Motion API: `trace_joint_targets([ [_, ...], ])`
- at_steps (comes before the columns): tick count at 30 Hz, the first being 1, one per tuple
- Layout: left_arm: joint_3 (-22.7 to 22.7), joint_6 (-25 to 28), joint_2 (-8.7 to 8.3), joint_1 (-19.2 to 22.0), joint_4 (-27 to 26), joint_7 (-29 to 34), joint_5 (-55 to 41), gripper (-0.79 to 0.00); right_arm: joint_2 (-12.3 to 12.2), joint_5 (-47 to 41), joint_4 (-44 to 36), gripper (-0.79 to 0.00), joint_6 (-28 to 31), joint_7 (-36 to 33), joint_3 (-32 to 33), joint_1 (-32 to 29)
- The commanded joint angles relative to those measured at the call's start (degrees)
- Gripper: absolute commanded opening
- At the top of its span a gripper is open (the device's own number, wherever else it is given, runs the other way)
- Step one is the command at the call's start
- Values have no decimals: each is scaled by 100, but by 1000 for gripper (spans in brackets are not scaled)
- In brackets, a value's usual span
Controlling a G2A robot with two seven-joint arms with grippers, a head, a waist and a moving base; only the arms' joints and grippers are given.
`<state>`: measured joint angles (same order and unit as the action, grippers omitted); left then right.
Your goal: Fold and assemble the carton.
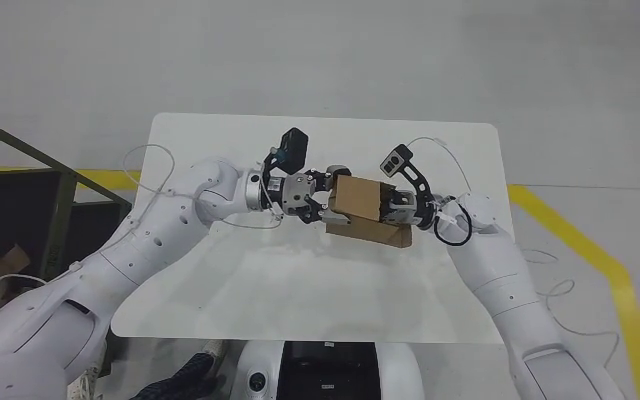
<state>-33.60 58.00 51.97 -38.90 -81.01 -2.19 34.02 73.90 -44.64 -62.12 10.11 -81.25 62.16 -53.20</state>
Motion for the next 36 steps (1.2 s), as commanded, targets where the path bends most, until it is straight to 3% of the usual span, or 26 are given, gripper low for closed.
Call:
trace_joint_targets([
  [1, -5, 0, -3, -6, -4, -42, 4, -256, -6, -3, -7, -785, -3, -5, 16, -9],
  [7, -26, 0, -9, -11, -10, -157, 49, -314, -11, -31, -27, -785, -32, -27, 18, -31],
  [22, -87, 0, -41, -48, -15, -343, 155, -299, -62, 110, 85, -785, -6, 24, 104, -111],
  [36, -136, 0, -35, -96, -25, -540, 297, -360, -86, 253, -127, -785, 89, 151, 89, -221],
])
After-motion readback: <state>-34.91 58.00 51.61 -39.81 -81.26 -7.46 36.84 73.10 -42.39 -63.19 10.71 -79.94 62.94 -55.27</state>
